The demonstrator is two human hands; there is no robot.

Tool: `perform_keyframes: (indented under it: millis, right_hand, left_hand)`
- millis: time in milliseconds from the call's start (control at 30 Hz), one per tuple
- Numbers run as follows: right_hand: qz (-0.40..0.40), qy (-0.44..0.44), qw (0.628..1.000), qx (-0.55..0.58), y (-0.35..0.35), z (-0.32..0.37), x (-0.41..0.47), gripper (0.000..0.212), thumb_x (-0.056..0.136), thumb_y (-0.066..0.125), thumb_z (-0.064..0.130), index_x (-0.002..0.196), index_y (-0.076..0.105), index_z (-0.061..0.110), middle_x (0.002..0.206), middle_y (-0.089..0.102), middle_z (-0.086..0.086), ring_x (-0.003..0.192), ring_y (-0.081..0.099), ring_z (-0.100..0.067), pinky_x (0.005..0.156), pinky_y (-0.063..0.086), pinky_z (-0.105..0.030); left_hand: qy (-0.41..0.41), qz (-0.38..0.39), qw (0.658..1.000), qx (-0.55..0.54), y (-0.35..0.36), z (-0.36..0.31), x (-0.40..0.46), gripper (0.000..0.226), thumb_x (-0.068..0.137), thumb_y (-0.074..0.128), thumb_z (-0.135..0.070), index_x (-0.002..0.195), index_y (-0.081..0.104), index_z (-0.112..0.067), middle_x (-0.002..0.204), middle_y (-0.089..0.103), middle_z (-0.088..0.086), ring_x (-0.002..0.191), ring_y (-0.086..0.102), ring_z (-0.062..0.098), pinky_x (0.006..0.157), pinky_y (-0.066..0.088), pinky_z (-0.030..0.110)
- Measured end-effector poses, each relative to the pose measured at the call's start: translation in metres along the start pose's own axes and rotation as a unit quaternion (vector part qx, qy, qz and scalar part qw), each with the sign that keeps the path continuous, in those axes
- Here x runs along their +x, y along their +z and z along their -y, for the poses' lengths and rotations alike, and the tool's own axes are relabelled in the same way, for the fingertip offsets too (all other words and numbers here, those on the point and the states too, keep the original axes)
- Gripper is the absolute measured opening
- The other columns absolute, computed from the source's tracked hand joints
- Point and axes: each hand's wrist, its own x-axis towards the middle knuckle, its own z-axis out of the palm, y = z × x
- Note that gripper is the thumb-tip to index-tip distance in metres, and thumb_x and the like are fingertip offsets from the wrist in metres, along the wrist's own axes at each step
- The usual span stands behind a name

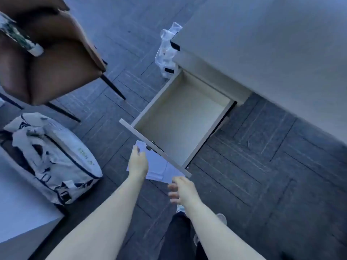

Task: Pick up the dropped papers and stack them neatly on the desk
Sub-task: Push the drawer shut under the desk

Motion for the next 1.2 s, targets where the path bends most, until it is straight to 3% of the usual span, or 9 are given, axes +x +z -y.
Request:
perform_keyframes:
  millis: [100,167,267,367,600,800,867,1033,1200]
  right_hand:
    - [0.008,0.064,0.991,0.121,0.014,-0.007,0.018,0.033,0.095,0.051,0.026,0.126,0.050,0.016,0.122,0.062,-0.009,0.093,0.064,-0.030,0.076,0.054,-0.040]
    - [-0.005,0.059,0.978,0.200,0.018,-0.006,0.026,0.036,0.097,0.049,0.022,0.130,0.051,0.009,0.130,0.060,-0.010,0.107,0.064,-0.032,0.081,0.054,-0.042]
    - [-0.039,0.056,0.964,0.258,0.019,-0.002,0.034,0.032,0.097,0.048,0.020,0.123,0.058,0.004,0.131,0.061,-0.009,0.107,0.065,-0.031,0.086,0.055,-0.044]
    - [-0.053,0.041,0.960,0.272,0.014,0.008,0.042,0.020,0.099,0.045,0.022,0.107,0.061,0.012,0.128,0.062,-0.007,0.101,0.067,-0.031,0.082,0.055,-0.042]
    - [-0.076,0.000,0.962,0.263,-0.016,0.070,0.060,0.028,0.100,0.043,0.025,0.118,0.058,0.012,0.124,0.065,-0.006,0.101,0.068,-0.029,0.077,0.056,-0.039]
    - [-0.073,-0.008,0.962,0.264,-0.056,0.137,0.075,0.021,0.099,0.046,0.022,0.114,0.056,0.012,0.126,0.061,-0.007,0.095,0.066,-0.028,0.070,0.055,-0.037]
    - [-0.072,-0.010,0.965,0.253,-0.070,0.154,0.080,0.025,0.098,0.048,0.022,0.120,0.054,0.012,0.127,0.060,-0.006,0.091,0.067,-0.026,0.069,0.054,-0.037]
    - [-0.068,-0.004,0.974,0.215,-0.103,0.194,0.095,0.031,0.099,0.049,0.025,0.128,0.053,0.014,0.079,0.062,0.003,0.074,0.066,-0.023,0.088,0.054,-0.041]
    - [-0.066,-0.022,0.979,0.192,-0.121,0.225,0.114,0.033,0.098,0.050,0.029,0.129,0.055,0.016,0.095,0.060,0.004,0.079,0.068,-0.020,0.077,0.057,-0.037]
  left_hand:
    - [-0.049,0.026,0.997,-0.056,0.009,0.009,0.027,0.048,0.097,0.032,-0.016,0.144,0.037,-0.015,0.143,0.048,0.004,0.117,0.051,0.021,0.105,0.040,0.041]
    - [-0.067,0.032,0.993,-0.094,0.016,0.014,0.039,0.041,0.095,0.035,-0.014,0.131,0.054,-0.019,0.118,0.064,-0.001,0.101,0.055,0.020,0.098,0.044,0.039]
    - [-0.057,0.027,0.992,-0.111,0.022,0.017,0.041,0.039,0.092,0.035,-0.006,0.115,0.060,-0.026,0.090,0.060,-0.019,0.091,0.057,0.015,0.089,0.046,0.034]
    - [-0.039,0.047,0.995,-0.076,0.030,0.010,0.048,0.049,0.088,0.035,-0.006,0.126,0.061,-0.023,0.108,0.069,-0.006,0.096,0.063,0.011,0.093,0.050,0.038]
    - [0.001,0.106,0.991,-0.083,0.074,-0.038,0.074,0.053,0.087,0.034,-0.005,0.128,0.057,-0.030,0.123,0.066,-0.010,0.106,0.065,0.004,0.091,0.050,0.032]
    - [0.030,0.105,0.991,-0.075,0.122,-0.098,0.088,0.056,0.084,0.031,0.001,0.104,0.063,-0.040,0.106,0.070,-0.009,0.097,0.067,0.008,0.074,0.042,0.029]
    - [0.036,0.097,0.993,-0.056,0.137,-0.114,0.094,0.056,0.082,0.032,-0.002,0.109,0.064,-0.039,0.102,0.072,-0.013,0.092,0.068,0.009,0.066,0.041,0.030]
    - [0.038,0.068,0.996,-0.046,0.178,-0.135,0.118,0.061,0.081,0.037,-0.009,0.135,0.051,-0.034,0.129,0.064,-0.004,0.106,0.065,0.021,0.073,0.045,0.028]
    - [0.080,0.015,0.997,0.015,0.208,-0.178,0.119,0.052,0.084,0.041,-0.008,0.129,0.056,-0.031,0.100,0.065,-0.005,0.075,0.055,0.022,0.066,0.045,0.030]
